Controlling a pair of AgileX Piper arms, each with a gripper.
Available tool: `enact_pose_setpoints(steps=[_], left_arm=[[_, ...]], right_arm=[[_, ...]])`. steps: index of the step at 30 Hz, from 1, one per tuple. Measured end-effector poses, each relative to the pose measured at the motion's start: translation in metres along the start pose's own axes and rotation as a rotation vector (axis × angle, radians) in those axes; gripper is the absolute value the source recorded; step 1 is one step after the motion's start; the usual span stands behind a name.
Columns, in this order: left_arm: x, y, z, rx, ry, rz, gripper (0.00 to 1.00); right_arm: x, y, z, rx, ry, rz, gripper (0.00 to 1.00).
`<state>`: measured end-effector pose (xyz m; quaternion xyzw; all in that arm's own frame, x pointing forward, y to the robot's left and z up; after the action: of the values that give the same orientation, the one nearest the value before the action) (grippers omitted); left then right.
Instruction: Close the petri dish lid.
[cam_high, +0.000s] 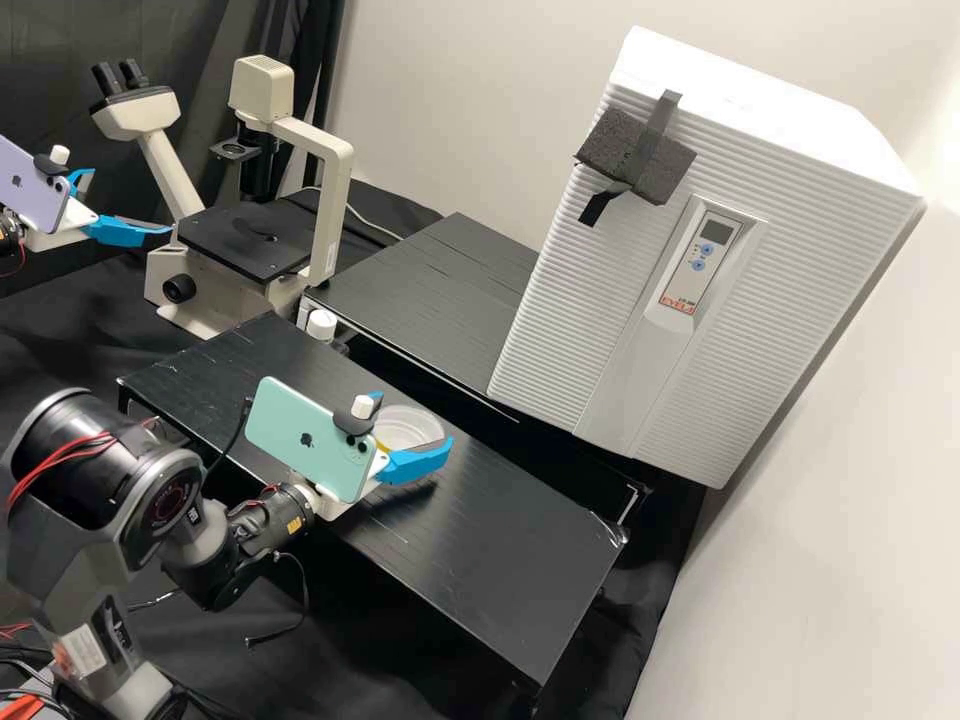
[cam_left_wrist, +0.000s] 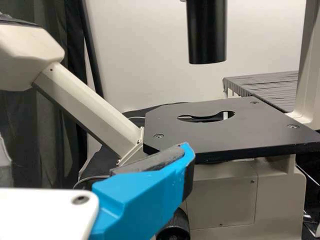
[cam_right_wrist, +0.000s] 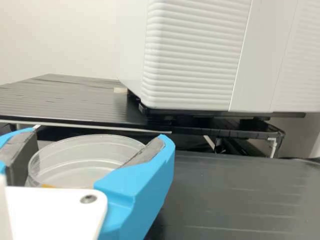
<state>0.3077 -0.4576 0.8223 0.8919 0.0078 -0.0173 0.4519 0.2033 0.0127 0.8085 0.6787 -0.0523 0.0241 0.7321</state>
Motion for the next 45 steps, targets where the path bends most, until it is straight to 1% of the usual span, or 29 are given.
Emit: enact_pose_setpoints(steps=[5, 9, 13, 17, 21, 22, 25, 29, 34, 41, 45], left_arm=[[0.0, 0.0, 0.0, 0.0, 0.0, 0.0, 1.0], [0.0, 0.0, 0.0, 0.0, 0.0, 0.0, 1.0], [0.0, 0.0, 0.0, 0.0, 0.0, 0.0, 1.0], [0.0, 0.0, 0.0, 0.0, 0.0, 0.0, 1.0], [0.0, 0.0, 0.0, 0.0, 0.0, 0.0, 1.0], [0.0, 0.0, 0.0, 0.0, 0.0, 0.0, 1.0], [0.0, 0.0, 0.0, 0.0, 0.0, 0.0, 1.0], [0.0, 0.0, 0.0, 0.0, 0.0, 0.0, 1.0], [0.0, 0.0, 0.0, 0.0, 0.0, 0.0, 1.0], [0.0, 0.0, 0.0, 0.0, 0.0, 0.0, 1.0], [0.0, 0.0, 0.0, 0.0, 0.0, 0.0, 1.0]], right_arm=[[0.0, 0.001, 0.005, -0.012, -0.01, -0.003, 0.0], [-0.005, 0.003, 0.01, 0.014, -0.02, -0.006, 0.0], [-0.012, 0.009, 0.01, 0.02, -0.008, 0.013, 0.0], [-0.016, 0.013, 0.007, 0.052, 0.008, 0.031, 0.0], [-0.017, 0.015, 0.005, 0.056, 0.019, 0.04, 0.0], [-0.017, 0.015, 0.005, 0.062, 0.019, 0.04, 0.0], [-0.017, 0.013, 0.002, 0.063, 0.031, 0.03, 0.0], [-0.014, 0.007, -0.002, 0.066, 0.054, -0.006, 0.0], [-0.005, 0.0, -0.002, 0.044, 0.044, -0.032, 0.0], [-0.001, -0.001, -0.001, 0.043, 0.038, -0.03, 0.0], [-0.003, 0.001, 0.003, 0.038, 0.019, -0.024, 0.0]])
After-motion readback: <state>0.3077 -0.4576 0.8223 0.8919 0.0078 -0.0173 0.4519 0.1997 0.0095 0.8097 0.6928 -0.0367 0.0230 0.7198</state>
